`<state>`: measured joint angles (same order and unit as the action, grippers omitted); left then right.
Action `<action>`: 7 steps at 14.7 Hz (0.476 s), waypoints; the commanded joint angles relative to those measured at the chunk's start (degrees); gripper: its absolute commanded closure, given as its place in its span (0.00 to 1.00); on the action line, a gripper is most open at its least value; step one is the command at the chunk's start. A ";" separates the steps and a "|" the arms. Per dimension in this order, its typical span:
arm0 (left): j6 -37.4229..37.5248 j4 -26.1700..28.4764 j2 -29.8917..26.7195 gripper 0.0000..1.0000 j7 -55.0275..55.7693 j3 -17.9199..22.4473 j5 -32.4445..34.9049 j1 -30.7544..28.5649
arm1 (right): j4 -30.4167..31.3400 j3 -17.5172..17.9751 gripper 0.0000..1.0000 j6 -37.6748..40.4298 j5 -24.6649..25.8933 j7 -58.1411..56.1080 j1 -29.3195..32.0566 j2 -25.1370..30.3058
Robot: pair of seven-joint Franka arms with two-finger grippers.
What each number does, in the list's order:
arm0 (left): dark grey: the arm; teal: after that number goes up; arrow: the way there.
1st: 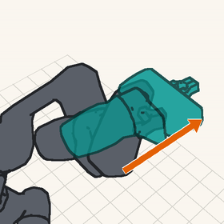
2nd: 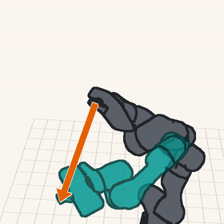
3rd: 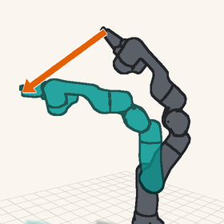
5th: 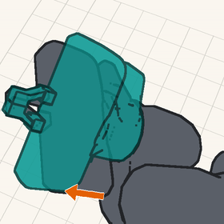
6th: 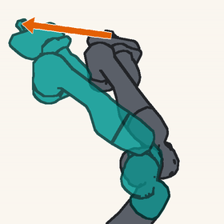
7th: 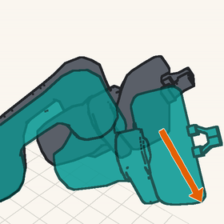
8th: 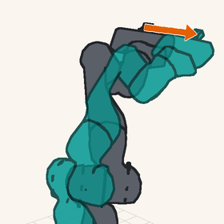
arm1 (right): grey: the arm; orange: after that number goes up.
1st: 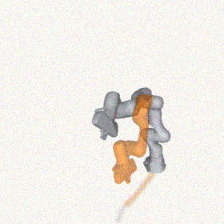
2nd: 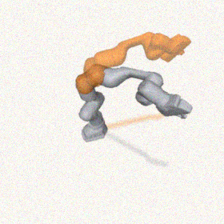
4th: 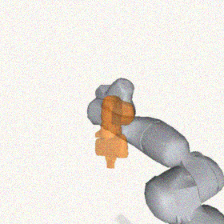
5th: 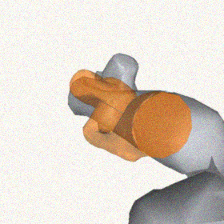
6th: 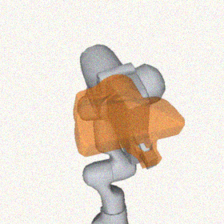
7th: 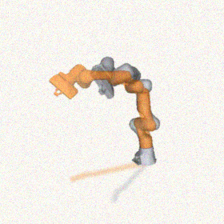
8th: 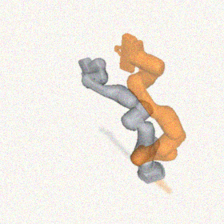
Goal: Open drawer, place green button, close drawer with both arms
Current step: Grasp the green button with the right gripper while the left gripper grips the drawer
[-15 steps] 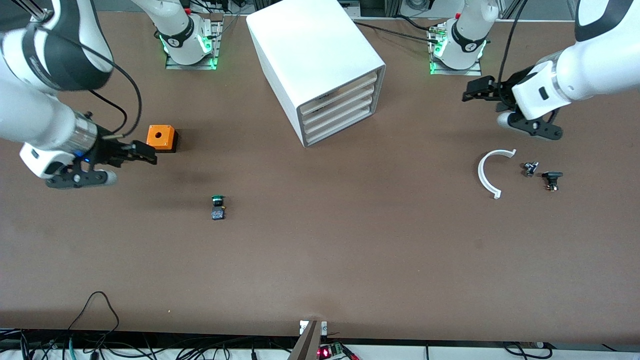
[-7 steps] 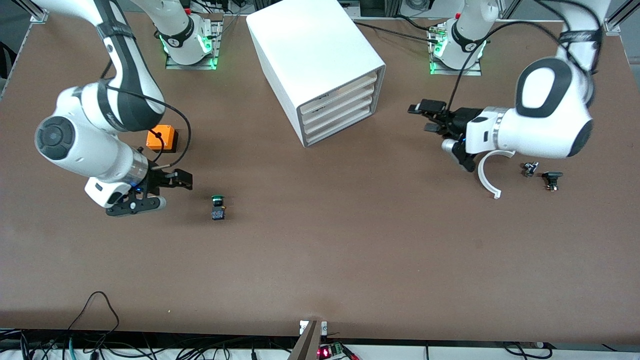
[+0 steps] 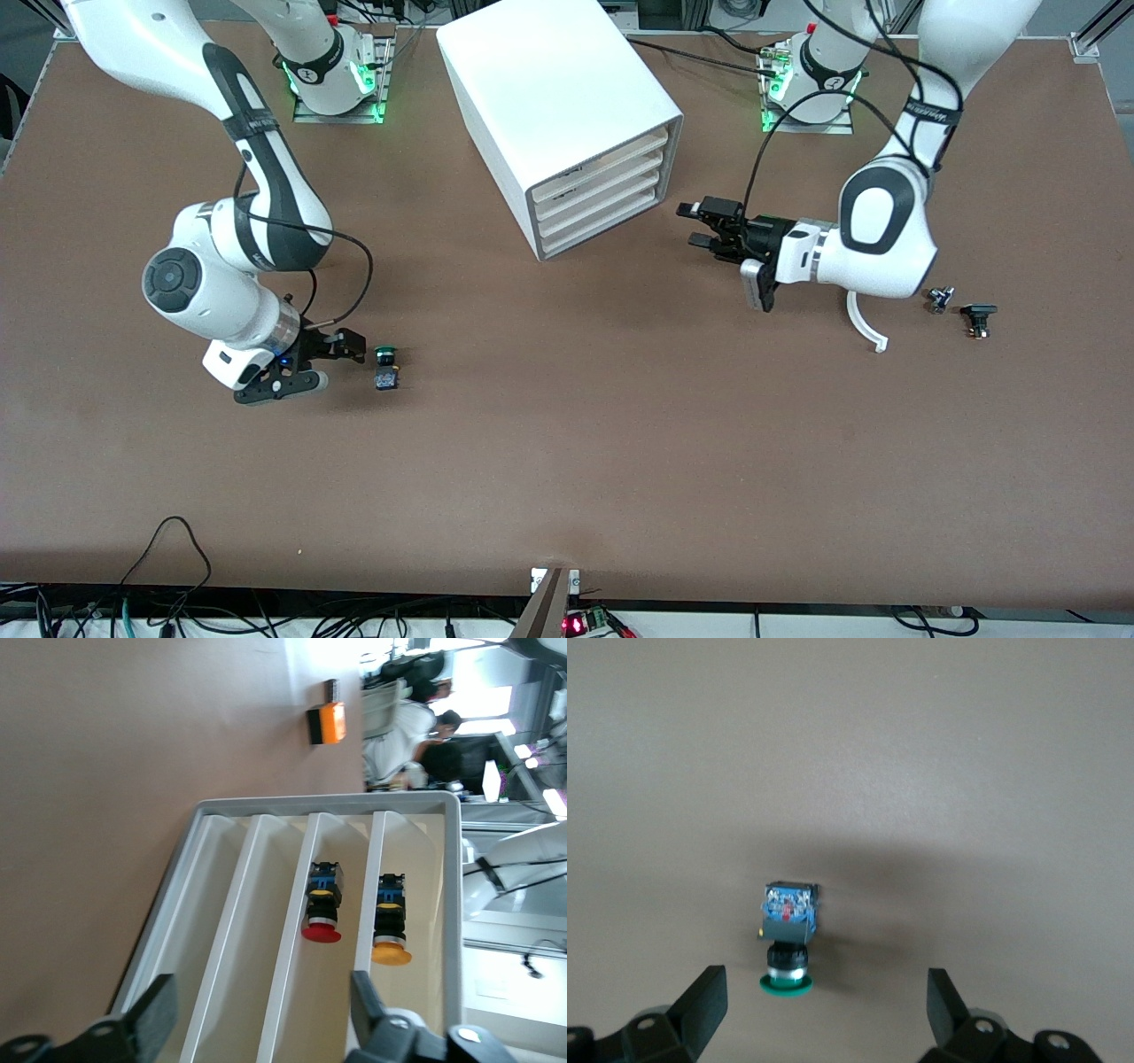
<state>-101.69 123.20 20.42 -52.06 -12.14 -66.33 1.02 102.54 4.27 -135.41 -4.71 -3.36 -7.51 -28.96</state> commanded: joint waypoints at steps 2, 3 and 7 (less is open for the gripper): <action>-0.79 2.21 5.67 0.29 -10.50 -0.70 -6.71 1.25 | -0.15 -0.06 0.00 -3.79 -1.09 -0.86 -1.99 -3.46; -0.88 2.39 6.73 0.31 -11.21 -0.78 -7.32 1.61 | -0.15 -0.06 0.00 -5.28 -1.09 -0.86 -2.25 -4.69; -0.97 3.53 10.25 0.35 -14.99 -0.78 -9.78 3.89 | 0.03 -0.06 0.00 -10.13 -1.09 -0.69 -3.30 -7.77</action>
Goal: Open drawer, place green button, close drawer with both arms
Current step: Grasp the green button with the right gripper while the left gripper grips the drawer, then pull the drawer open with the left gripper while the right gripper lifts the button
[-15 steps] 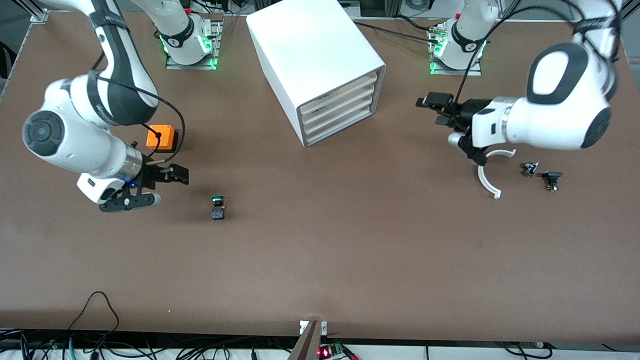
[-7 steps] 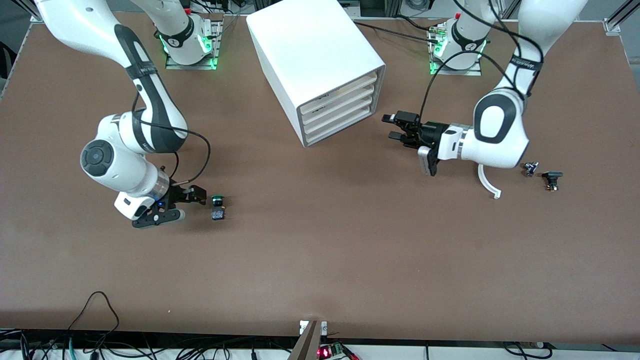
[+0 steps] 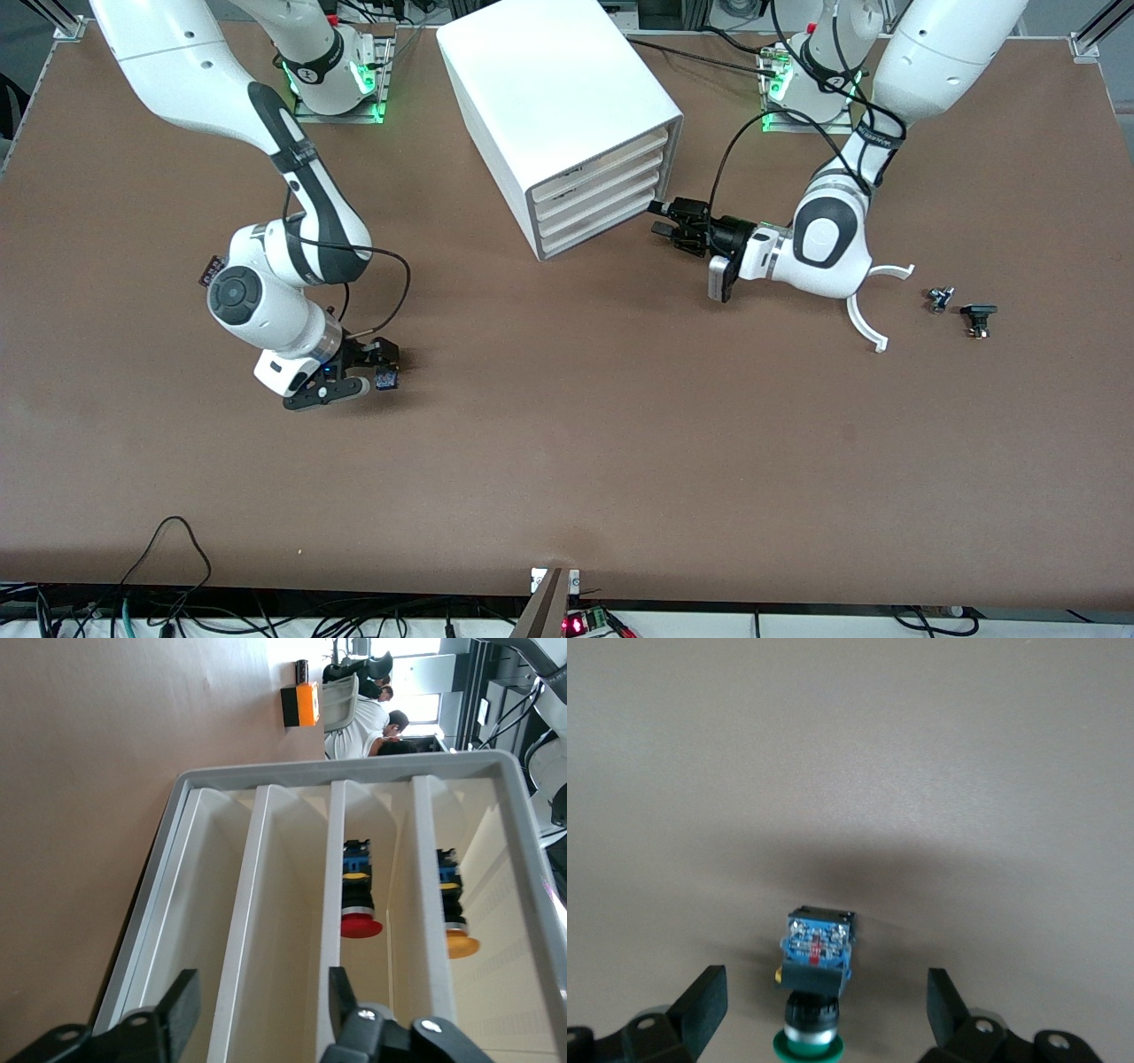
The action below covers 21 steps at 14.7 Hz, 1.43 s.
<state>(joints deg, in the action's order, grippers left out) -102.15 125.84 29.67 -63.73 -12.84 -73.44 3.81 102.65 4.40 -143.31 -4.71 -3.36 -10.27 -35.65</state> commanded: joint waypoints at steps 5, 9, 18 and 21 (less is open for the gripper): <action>-0.51 4.58 2.32 0.35 -5.26 -0.96 -3.73 1.63 | 0.18 -0.18 0.11 -5.57 -1.09 -1.39 -1.33 -3.20; -0.60 6.87 3.19 0.42 -8.07 -1.57 -6.88 3.03 | 0.53 -0.18 0.44 -5.58 -1.09 -1.21 -1.42 -3.20; -2.00 7.66 3.90 1.00 -9.84 -1.57 -9.00 3.92 | -0.17 0.43 1.00 -3.57 -1.09 8.49 -3.17 -0.05; -1.83 6.79 3.73 1.00 -8.26 -1.22 -8.30 2.43 | -5.51 0.43 1.00 6.95 -0.92 22.55 -4.85 0.58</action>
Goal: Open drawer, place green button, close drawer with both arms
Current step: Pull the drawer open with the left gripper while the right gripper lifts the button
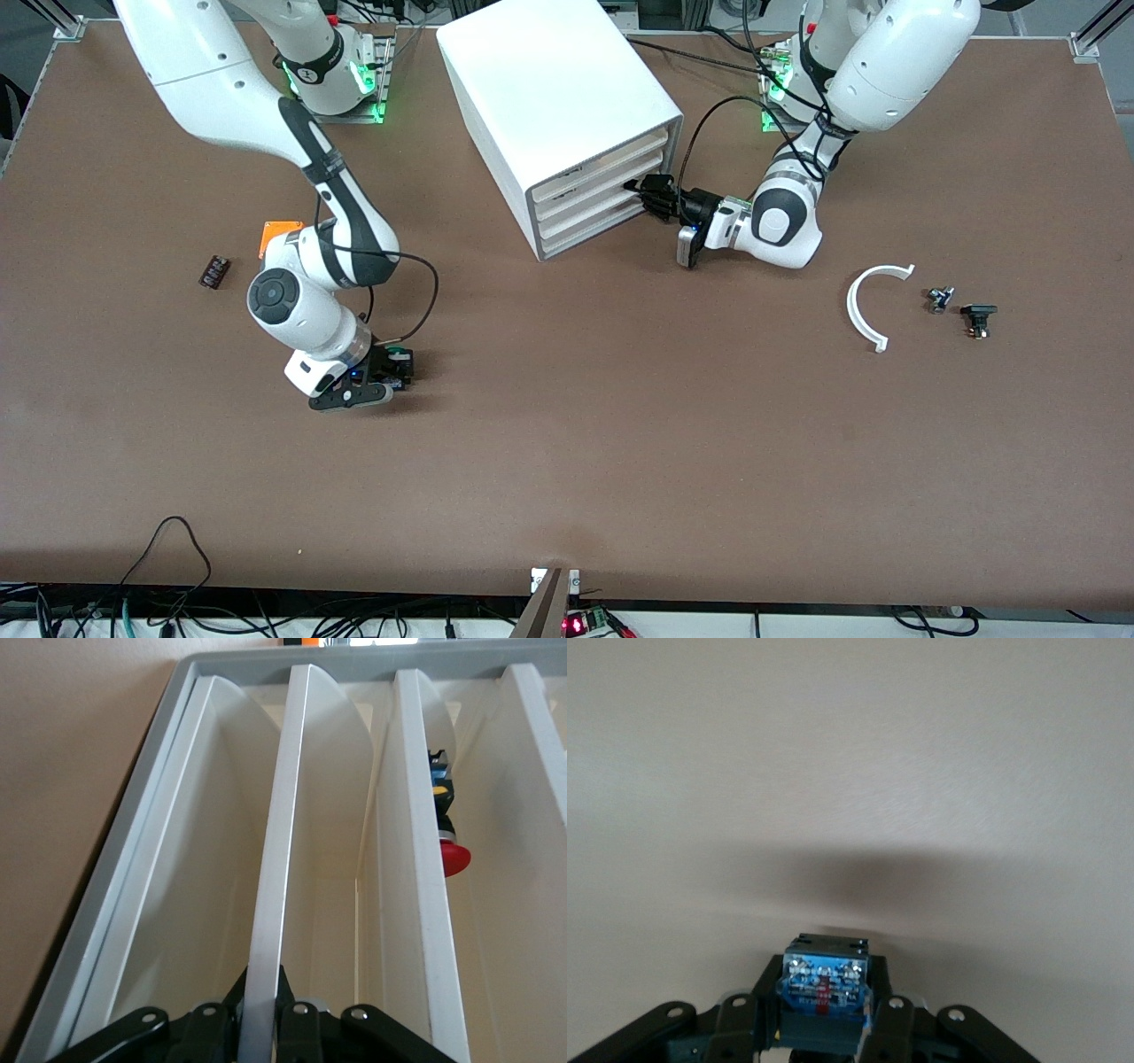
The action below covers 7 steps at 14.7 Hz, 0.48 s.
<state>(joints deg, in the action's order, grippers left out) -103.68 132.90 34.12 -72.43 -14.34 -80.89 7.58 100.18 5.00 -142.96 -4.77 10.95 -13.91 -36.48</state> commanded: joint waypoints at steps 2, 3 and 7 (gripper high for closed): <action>-0.12 -2.02 -0.90 1.00 2.90 0.71 0.11 -2.48 | -6.73 0.01 1.00 13.38 -0.94 18.88 -1.38 1.50; -0.12 -3.68 -0.81 1.00 4.39 0.89 1.34 -3.18 | -8.66 0.10 1.00 16.55 -0.77 25.11 -1.90 1.50; -0.12 -9.57 -0.90 1.00 11.51 0.80 11.69 -8.88 | -18.07 -0.43 1.00 27.89 3.70 51.58 -8.66 0.28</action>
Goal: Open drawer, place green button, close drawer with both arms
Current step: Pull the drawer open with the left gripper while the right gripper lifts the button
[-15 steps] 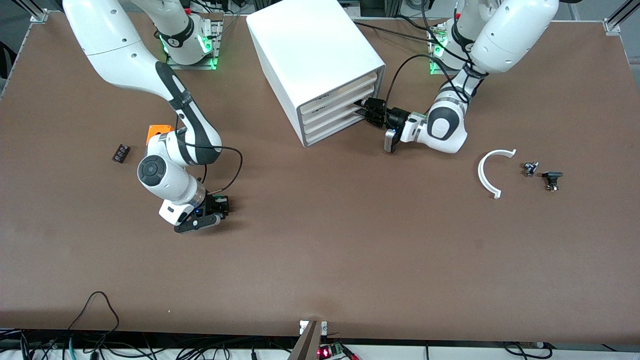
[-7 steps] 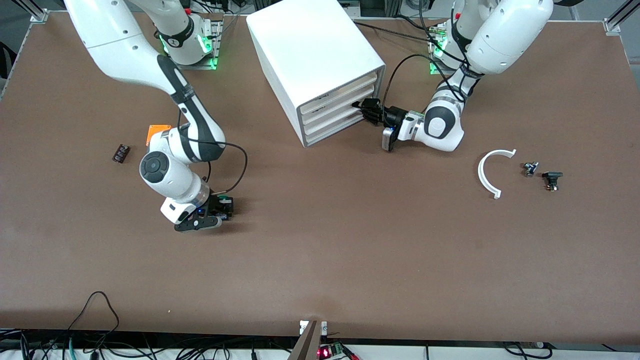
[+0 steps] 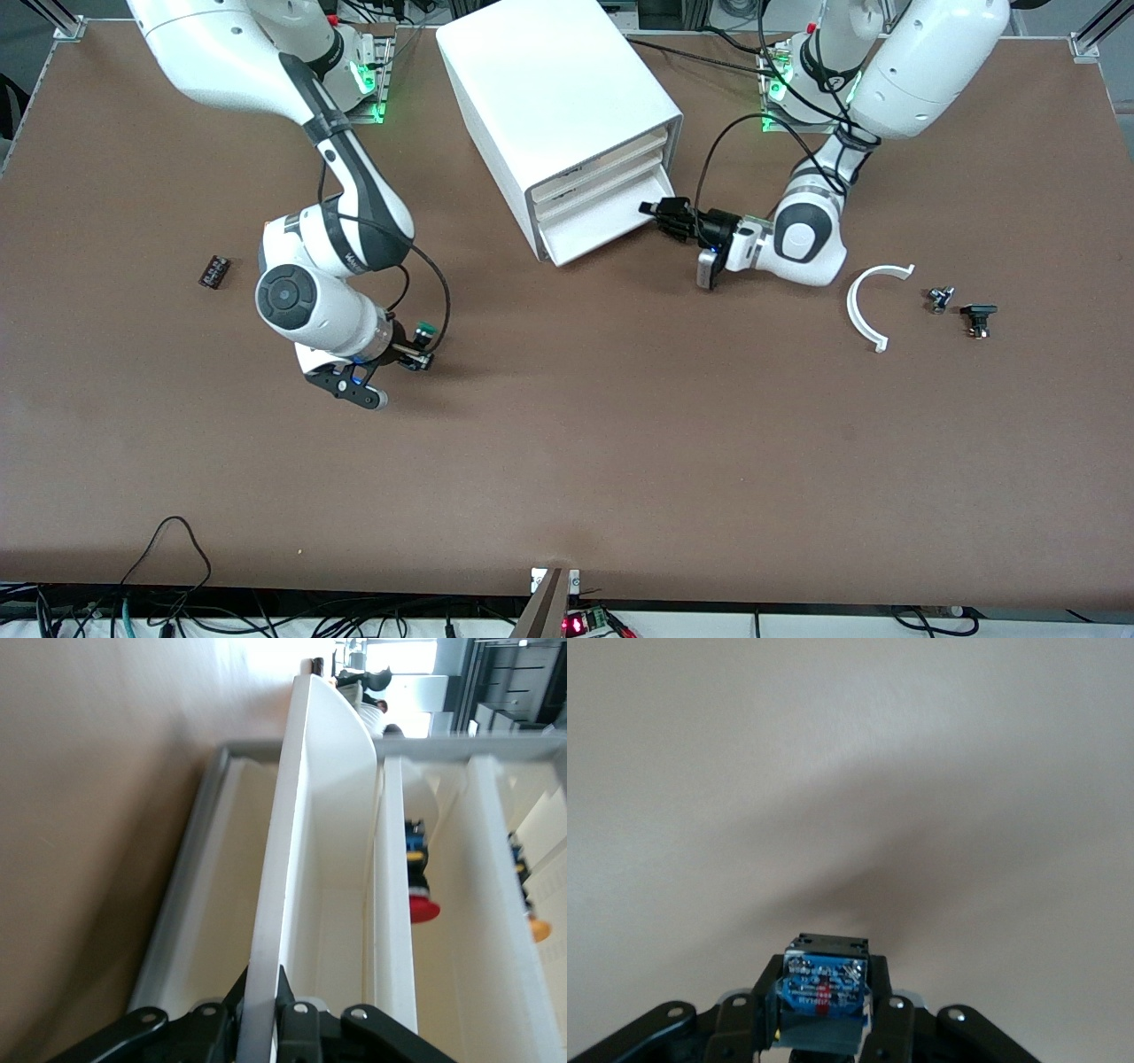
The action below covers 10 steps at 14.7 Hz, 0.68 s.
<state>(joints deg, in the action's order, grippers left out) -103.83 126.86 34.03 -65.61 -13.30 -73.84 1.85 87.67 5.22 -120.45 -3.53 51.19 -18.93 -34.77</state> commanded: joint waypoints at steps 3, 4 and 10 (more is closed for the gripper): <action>0.12 -7.67 -0.20 1.00 7.95 -0.23 9.75 -6.33 | -11.28 -0.56 1.00 9.09 2.56 22.60 -7.25 -2.14; 0.12 -8.64 -0.02 1.00 8.65 -0.14 10.11 -6.86 | -12.51 -0.56 1.00 9.10 2.74 26.82 -8.74 -2.32; 0.12 -10.67 0.68 0.55 9.36 0.30 12.39 -8.09 | -19.28 -0.74 1.00 8.48 7.04 45.46 -17.88 -4.42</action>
<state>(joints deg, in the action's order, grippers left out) -103.80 118.23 34.39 -57.39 -13.20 -64.86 -5.26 73.18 5.17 -113.02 1.34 90.49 -33.58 -36.83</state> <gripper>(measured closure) 0.903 0.586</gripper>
